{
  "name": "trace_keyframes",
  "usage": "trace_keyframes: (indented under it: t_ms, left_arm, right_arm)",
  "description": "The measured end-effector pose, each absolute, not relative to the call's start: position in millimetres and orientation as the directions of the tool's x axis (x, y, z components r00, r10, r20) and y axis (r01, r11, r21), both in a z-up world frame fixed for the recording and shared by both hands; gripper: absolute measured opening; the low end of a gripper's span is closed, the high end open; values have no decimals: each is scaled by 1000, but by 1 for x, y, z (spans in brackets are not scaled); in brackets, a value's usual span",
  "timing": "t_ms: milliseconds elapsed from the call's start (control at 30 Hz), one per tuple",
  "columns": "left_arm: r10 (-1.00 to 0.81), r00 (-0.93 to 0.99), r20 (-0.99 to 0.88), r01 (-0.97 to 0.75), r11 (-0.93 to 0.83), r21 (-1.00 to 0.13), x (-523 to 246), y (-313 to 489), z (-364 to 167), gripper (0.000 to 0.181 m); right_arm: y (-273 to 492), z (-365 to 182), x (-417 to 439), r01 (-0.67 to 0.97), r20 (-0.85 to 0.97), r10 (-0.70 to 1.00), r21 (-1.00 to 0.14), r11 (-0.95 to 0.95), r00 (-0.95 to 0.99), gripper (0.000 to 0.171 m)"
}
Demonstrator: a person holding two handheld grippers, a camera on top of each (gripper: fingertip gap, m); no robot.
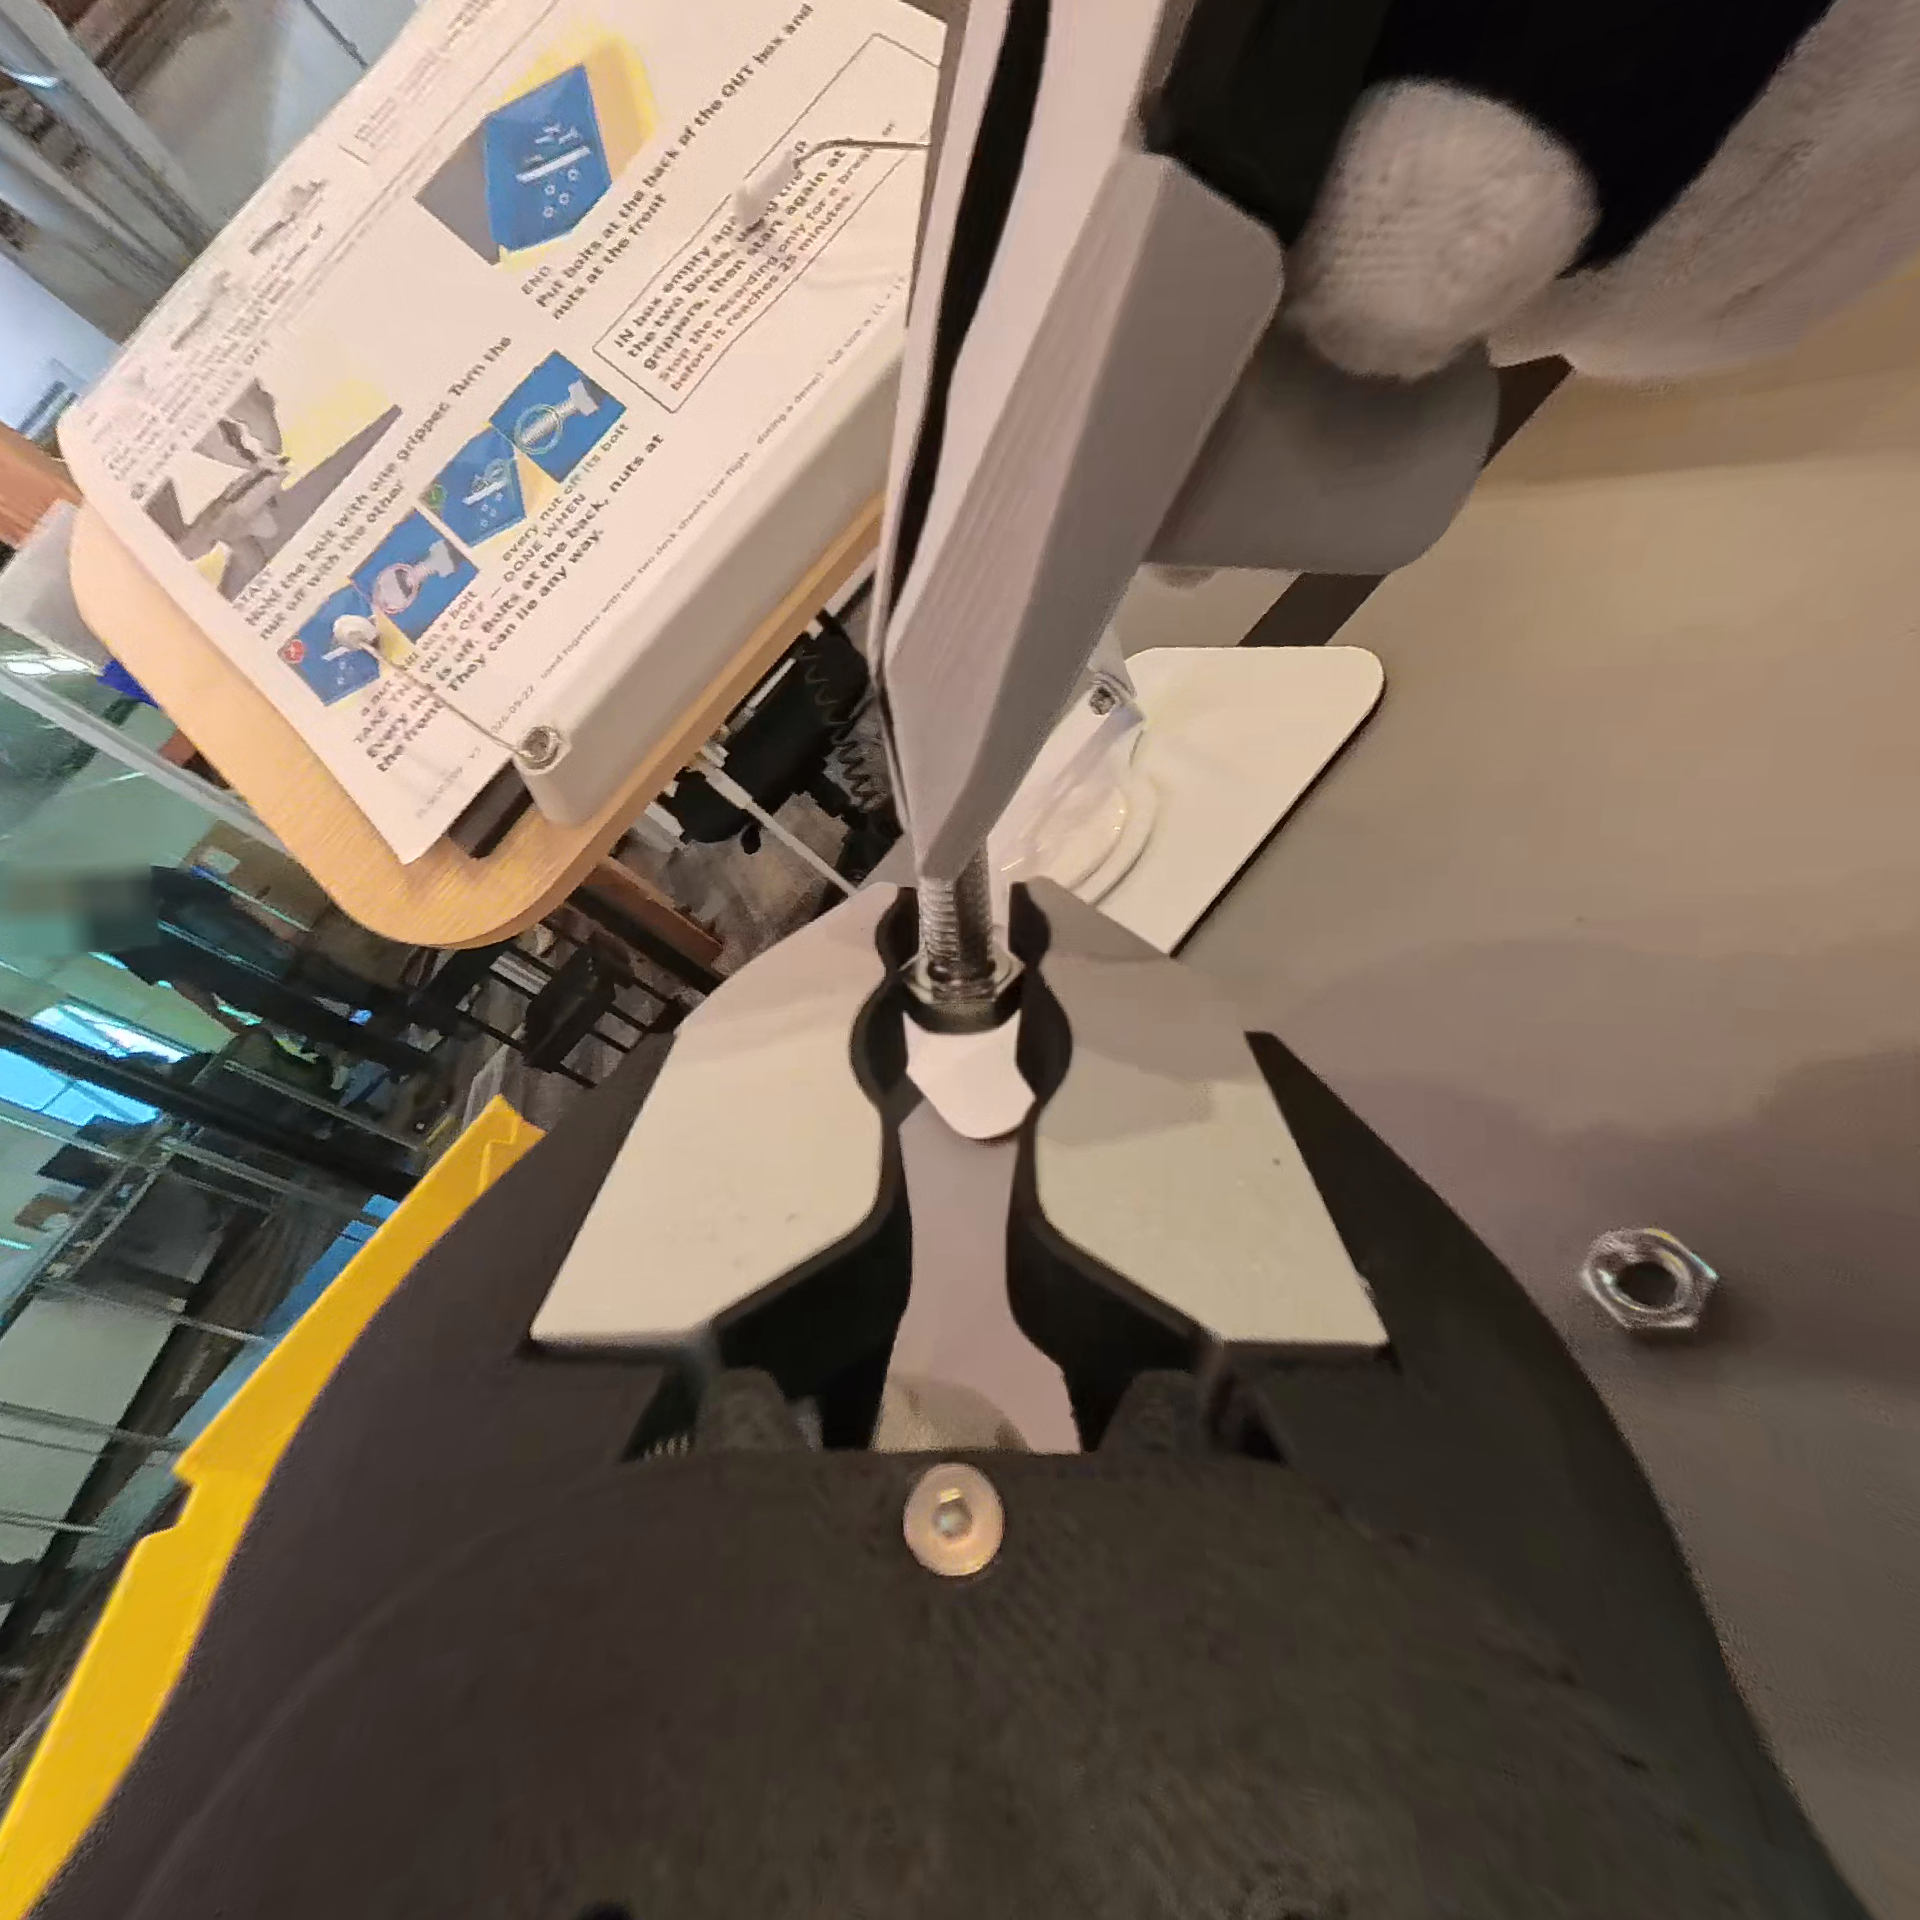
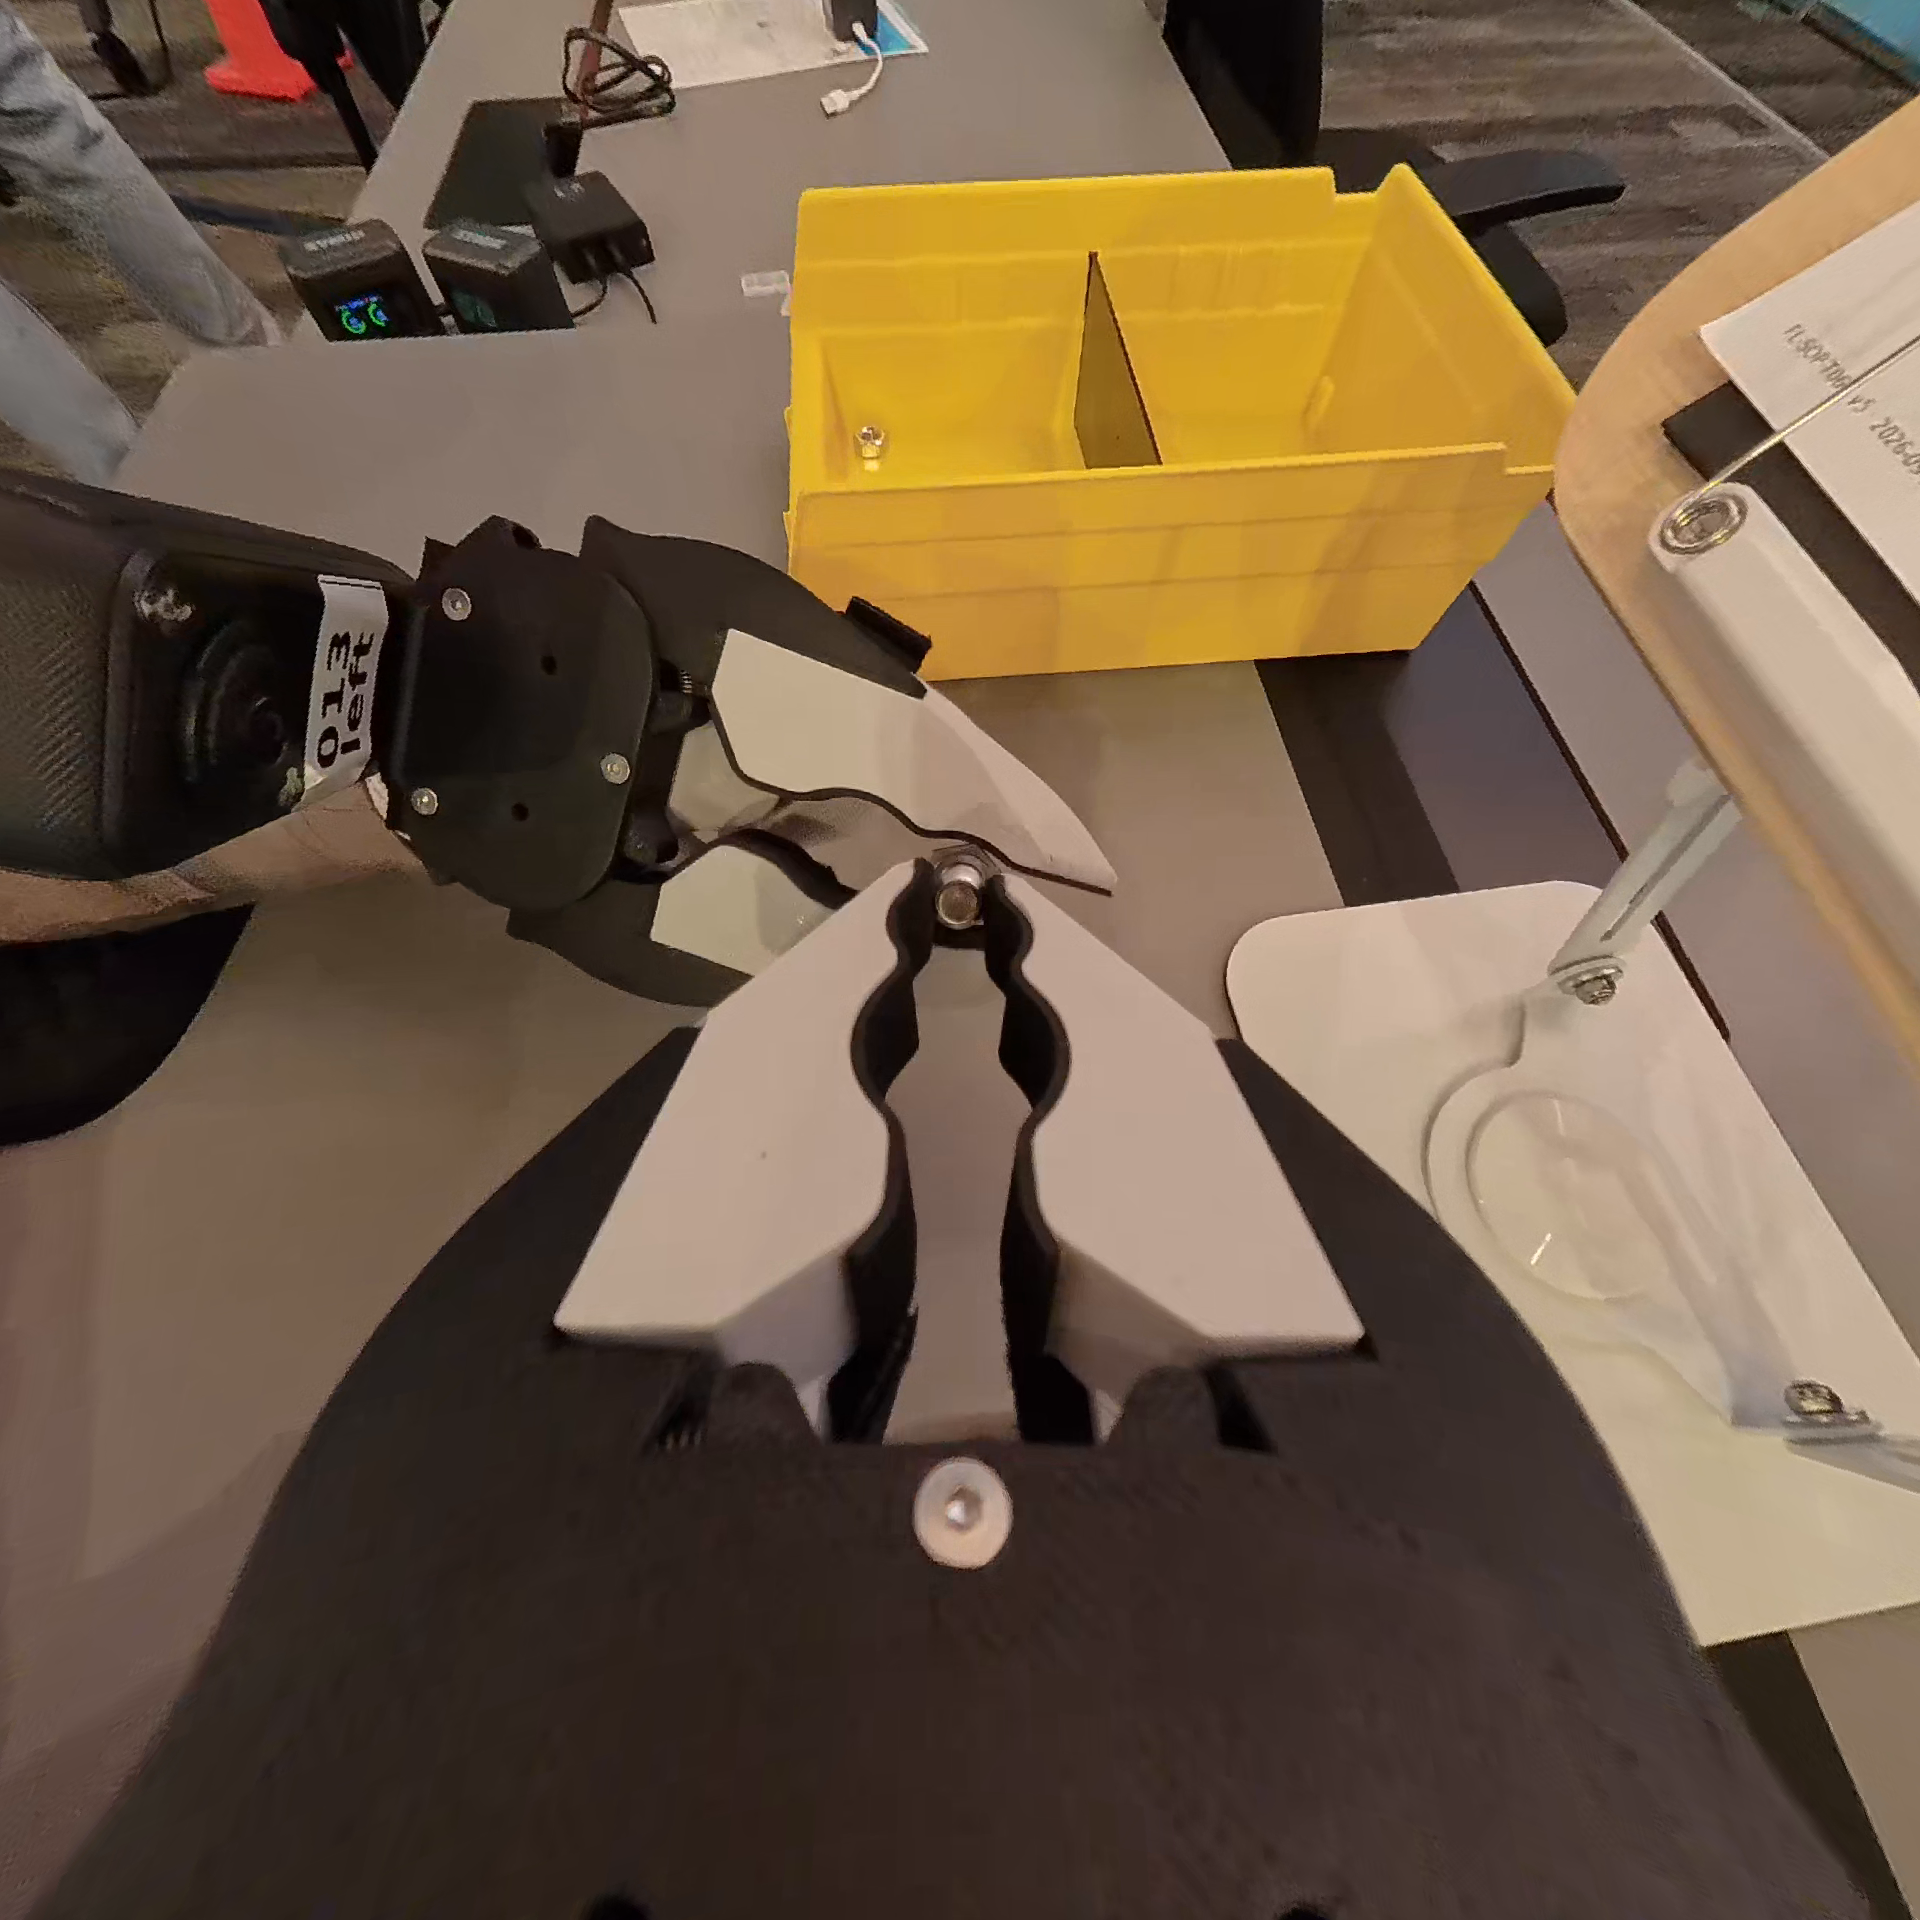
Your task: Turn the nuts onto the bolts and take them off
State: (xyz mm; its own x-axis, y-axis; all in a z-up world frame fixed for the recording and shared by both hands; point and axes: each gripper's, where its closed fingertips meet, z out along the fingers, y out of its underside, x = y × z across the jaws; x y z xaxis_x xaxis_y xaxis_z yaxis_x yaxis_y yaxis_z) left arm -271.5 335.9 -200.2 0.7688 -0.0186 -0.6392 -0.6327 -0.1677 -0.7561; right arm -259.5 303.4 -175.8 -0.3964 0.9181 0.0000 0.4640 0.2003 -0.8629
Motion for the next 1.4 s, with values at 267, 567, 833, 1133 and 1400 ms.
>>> trace_keyframes:
  t_ms: [267, 567, 833, 1133, 1400]
  left_arm:
    - [35, 782, -622, -610, -160, -776, -279, 335, -193, 28]
    - [-134, 839, -527, -539, -78, -839, -260, 328, -194, 19]
    - [-227, 828, -513, -539, -71, -839, -250, 324, -200, 18]
    - [-264, 834, -484, -520, -84, -850, -245, 323, -202, 17]
    - [-200, 852, -484, -509, -104, -854, -256, 325, -197, 17]
  right_arm:
    - [305, -169, -262, 454, 24, 929, -868, 202, -369, 8]
    - [298, -168, -254, 458, 78, 908, -843, 280, -411, 8]
    - [292, -173, -248, 467, 118, 883, -813, 348, -454, 8]
    - [290, -173, -245, 470, 129, 873, -801, 372, -471, 8]
    - [292, -168, -253, 472, 77, 903, -832, 291, -422, 8]
